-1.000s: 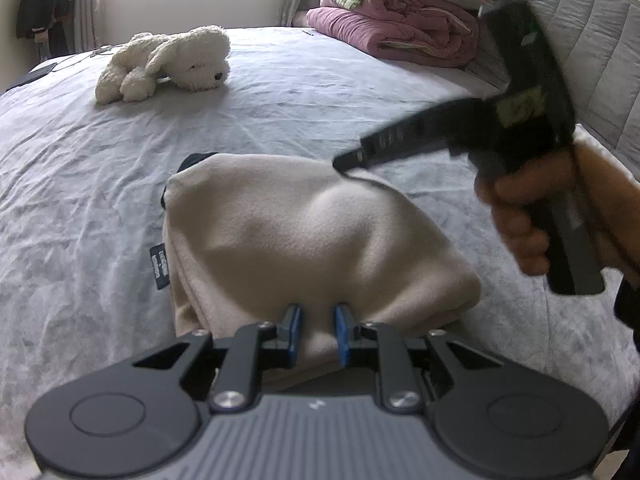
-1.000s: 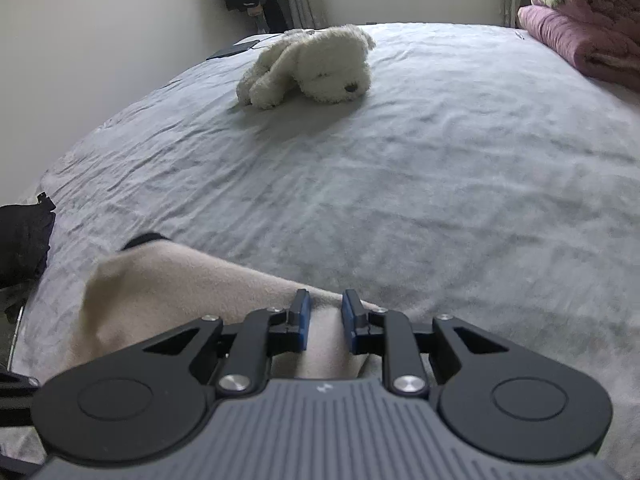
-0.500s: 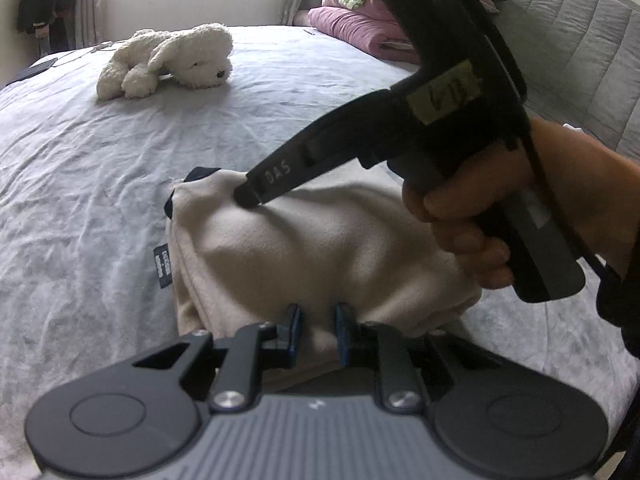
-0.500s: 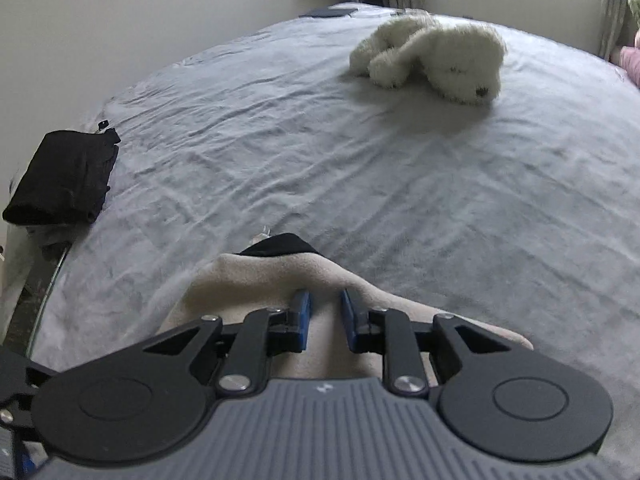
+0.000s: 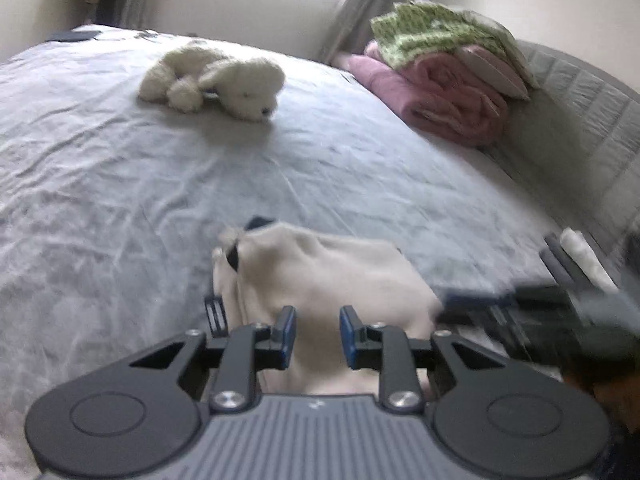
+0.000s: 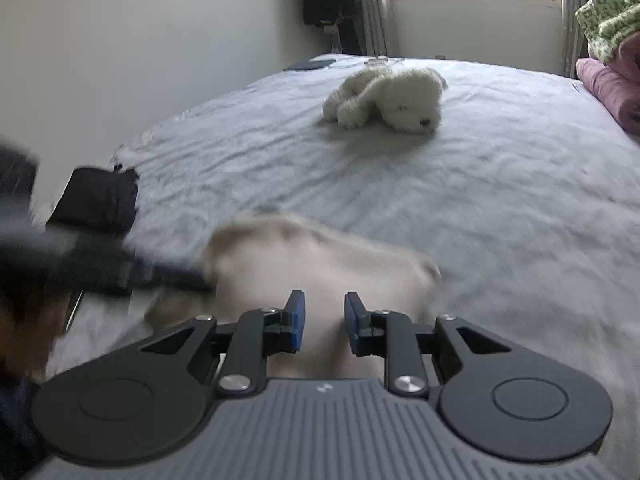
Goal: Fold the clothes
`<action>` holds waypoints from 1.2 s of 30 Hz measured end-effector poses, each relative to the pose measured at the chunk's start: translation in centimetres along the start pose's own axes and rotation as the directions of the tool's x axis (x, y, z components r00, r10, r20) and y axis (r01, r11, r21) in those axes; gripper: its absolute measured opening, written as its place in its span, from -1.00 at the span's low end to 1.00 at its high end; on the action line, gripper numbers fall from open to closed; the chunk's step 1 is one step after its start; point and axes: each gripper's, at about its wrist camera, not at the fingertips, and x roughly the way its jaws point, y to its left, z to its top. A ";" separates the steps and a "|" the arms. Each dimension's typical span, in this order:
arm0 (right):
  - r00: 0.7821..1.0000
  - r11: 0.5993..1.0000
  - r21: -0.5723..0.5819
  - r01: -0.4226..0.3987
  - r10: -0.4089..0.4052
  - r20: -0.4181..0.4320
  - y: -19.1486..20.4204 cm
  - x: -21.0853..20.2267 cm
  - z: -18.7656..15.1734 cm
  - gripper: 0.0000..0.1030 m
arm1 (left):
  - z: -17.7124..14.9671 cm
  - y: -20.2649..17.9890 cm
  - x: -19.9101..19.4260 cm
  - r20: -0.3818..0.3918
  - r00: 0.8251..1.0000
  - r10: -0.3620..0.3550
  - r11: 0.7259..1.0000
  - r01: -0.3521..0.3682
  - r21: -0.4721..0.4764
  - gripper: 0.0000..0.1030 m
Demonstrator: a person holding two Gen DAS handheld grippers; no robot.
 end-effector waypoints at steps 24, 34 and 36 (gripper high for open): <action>0.999 0.987 -0.153 -0.053 0.052 -0.011 2.4 -0.5 -3.7 -0.33 | 0.9 -2.5 4.3 -0.006 0.980 0.198 0.978 -0.197 0.065 -0.52; 1.000 0.981 -0.192 -0.026 0.022 -0.022 3.4 -0.2 -4.4 -0.26 | 0.7 -3.3 4.9 -0.002 0.971 0.239 0.967 -0.238 0.088 -0.52; 1.000 0.979 -0.203 -0.016 0.012 -0.022 3.6 0.0 -4.6 -0.25 | 0.6 -3.2 5.0 0.000 0.970 0.243 0.966 -0.242 0.091 -0.52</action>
